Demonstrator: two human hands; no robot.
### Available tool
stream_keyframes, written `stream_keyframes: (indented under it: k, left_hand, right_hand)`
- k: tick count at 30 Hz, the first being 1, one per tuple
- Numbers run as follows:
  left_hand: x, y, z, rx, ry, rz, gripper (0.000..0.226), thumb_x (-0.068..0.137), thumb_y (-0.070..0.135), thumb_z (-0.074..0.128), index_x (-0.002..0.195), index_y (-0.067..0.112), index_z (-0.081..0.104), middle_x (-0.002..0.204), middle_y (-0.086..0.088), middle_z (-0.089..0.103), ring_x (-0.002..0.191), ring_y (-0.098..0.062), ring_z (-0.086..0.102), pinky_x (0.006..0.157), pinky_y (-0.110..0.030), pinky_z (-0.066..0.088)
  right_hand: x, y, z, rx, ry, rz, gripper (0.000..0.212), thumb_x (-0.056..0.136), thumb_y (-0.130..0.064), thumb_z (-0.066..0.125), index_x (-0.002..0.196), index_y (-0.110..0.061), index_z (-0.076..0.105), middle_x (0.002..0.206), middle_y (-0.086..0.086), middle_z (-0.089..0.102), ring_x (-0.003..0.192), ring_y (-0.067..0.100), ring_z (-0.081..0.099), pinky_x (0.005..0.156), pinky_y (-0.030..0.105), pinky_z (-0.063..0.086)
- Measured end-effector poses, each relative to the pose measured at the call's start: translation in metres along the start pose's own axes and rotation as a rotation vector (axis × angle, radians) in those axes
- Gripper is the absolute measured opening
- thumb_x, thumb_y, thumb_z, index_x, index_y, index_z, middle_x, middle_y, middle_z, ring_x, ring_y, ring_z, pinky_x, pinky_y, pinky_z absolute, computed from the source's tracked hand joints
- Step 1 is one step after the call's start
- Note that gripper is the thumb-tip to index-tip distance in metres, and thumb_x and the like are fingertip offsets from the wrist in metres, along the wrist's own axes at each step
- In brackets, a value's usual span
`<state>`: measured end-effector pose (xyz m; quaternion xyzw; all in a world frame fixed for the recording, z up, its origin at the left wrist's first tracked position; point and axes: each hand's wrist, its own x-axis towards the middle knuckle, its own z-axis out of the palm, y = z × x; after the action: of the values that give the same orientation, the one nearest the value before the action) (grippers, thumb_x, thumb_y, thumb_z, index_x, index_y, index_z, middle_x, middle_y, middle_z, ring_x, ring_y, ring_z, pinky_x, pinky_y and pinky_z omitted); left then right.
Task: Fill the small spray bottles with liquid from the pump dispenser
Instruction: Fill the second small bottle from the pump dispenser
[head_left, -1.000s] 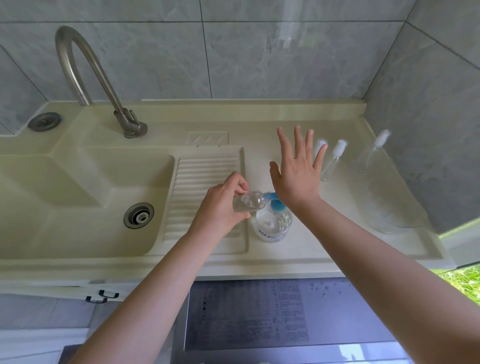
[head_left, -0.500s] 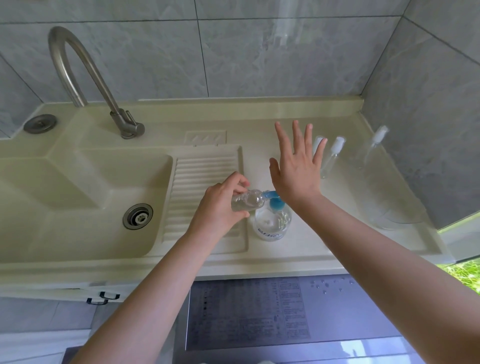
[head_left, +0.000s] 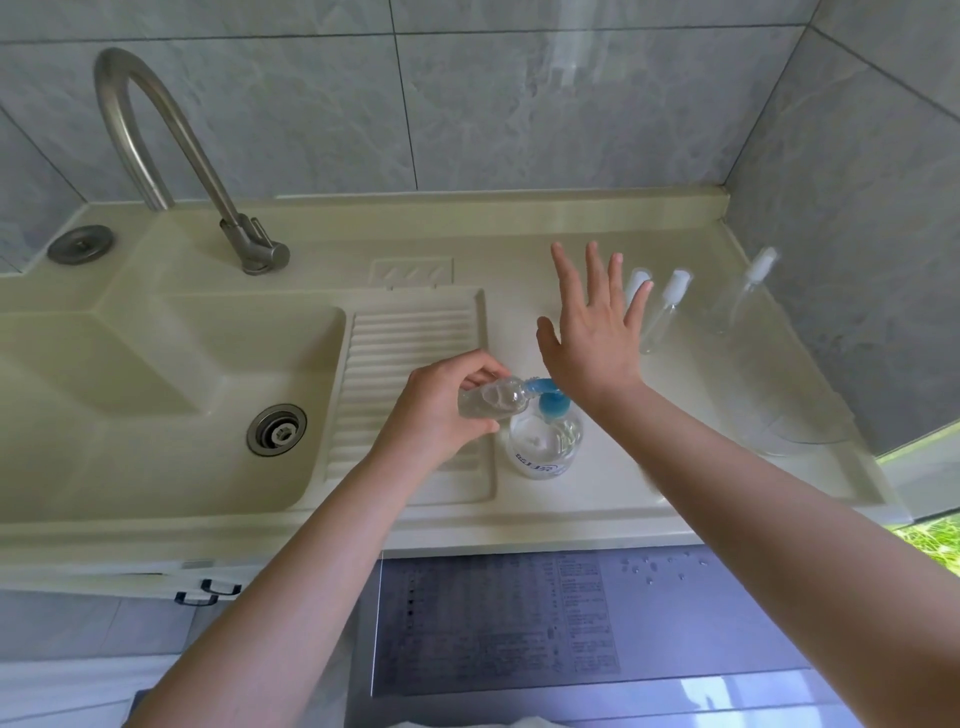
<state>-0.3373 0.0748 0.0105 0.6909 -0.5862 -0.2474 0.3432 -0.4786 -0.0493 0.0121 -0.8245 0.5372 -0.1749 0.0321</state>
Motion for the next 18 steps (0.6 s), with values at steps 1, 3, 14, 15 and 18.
stream_keyframes:
  k: [1, 3, 14, 15, 18]
  left_hand:
    - [0.0008, -0.0003, -0.0005, -0.008, -0.006, -0.01, 0.05, 0.061, 0.007, 0.089, 0.097, 0.033, 0.067, 0.094, 0.019, 0.069, 0.094, 0.002, 0.062, 0.085, -0.01, 0.045]
    - [0.0022, -0.0006, -0.0014, -0.027, -0.017, -0.03, 0.051, 0.059, 0.007, 0.089, 0.097, 0.034, 0.067, 0.094, 0.02, 0.069, 0.095, 0.0, 0.062, 0.086, -0.012, 0.045]
    - [0.007, 0.0012, -0.0067, -0.021, -0.052, -0.051, 0.051, 0.058, 0.006, 0.089, 0.097, 0.032, 0.068, 0.093, 0.021, 0.068, 0.092, 0.0, 0.06, 0.078, -0.001, 0.04]
    - [0.0068, 0.0012, -0.0062, -0.021, -0.051, -0.051, 0.051, 0.058, 0.006, 0.089, 0.097, 0.031, 0.068, 0.093, 0.02, 0.069, 0.092, -0.001, 0.061, 0.078, -0.001, 0.039]
    - [0.0067, 0.0002, -0.0051, -0.008, -0.046, -0.054, 0.051, 0.058, 0.005, 0.089, 0.097, 0.03, 0.068, 0.093, 0.018, 0.069, 0.091, -0.002, 0.061, 0.075, 0.0, 0.039]
  right_hand:
    - [0.0002, -0.0009, 0.0011, -0.007, -0.011, -0.005, 0.076, 0.098, -0.025, 0.047, 0.16, -0.03, 0.004, 0.168, 0.012, 0.002, 0.153, 0.038, -0.005, 0.12, 0.062, -0.004]
    - [-0.0013, -0.0015, 0.005, -0.009, -0.046, 0.011, 0.075, 0.097, -0.017, 0.042, 0.16, -0.031, 0.004, 0.168, 0.009, 0.005, 0.153, 0.038, -0.006, 0.12, 0.062, -0.004]
    - [0.0002, -0.0018, 0.0021, -0.051, -0.061, 0.007, 0.074, 0.098, -0.016, 0.04, 0.16, -0.029, 0.0, 0.167, 0.005, 0.012, 0.153, 0.039, -0.008, 0.12, 0.062, -0.006]
    - [-0.0007, -0.0019, 0.0039, -0.046, -0.068, 0.013, 0.076, 0.096, -0.012, 0.04, 0.16, -0.03, 0.001, 0.167, 0.005, 0.013, 0.153, 0.039, -0.009, 0.12, 0.062, -0.006]
    - [-0.0038, -0.0027, 0.0106, -0.025, -0.072, 0.038, 0.079, 0.093, -0.007, 0.038, 0.16, -0.03, 0.002, 0.167, 0.006, 0.013, 0.153, 0.04, -0.008, 0.12, 0.062, -0.006]
